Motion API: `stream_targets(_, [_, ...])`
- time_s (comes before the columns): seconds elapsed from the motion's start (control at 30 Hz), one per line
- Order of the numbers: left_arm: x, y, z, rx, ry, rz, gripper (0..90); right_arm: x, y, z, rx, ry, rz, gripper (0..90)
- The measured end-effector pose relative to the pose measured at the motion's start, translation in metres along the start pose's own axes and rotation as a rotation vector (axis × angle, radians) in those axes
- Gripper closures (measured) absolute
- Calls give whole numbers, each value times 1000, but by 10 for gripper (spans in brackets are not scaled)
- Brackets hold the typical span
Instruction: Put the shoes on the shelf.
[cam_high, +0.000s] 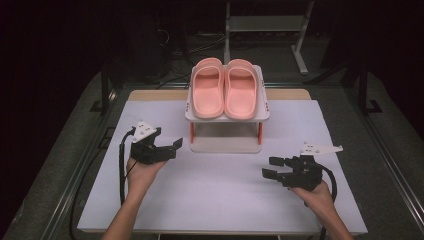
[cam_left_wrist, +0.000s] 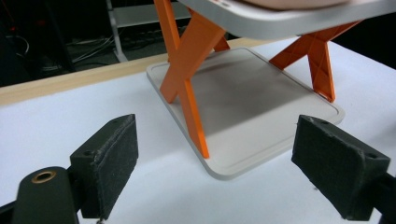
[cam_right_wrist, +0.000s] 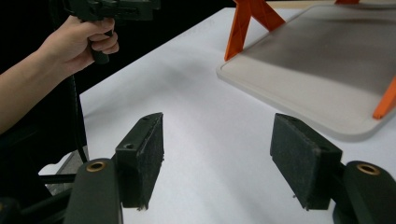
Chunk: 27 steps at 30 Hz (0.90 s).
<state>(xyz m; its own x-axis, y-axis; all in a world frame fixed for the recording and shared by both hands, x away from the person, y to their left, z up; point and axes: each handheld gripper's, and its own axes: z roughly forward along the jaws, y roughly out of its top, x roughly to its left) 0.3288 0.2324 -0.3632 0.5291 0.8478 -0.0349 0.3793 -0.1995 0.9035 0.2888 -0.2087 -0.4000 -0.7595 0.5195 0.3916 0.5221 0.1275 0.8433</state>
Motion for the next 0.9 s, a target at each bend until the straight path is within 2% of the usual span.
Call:
stream_targets(0.4, [-3,-21,-5,0,-20,-2,109,-1,-18,-7,3,-16,12,333])
stream_targets(0.67, [-3,-30,-13,-2,-17,0,104,3,-32,-10,2,-15,16,325])
stream_targets(0.9, [-1,-42,-19,-11,-18,-27,101,6,-44,-14,-9,-10,23,312])
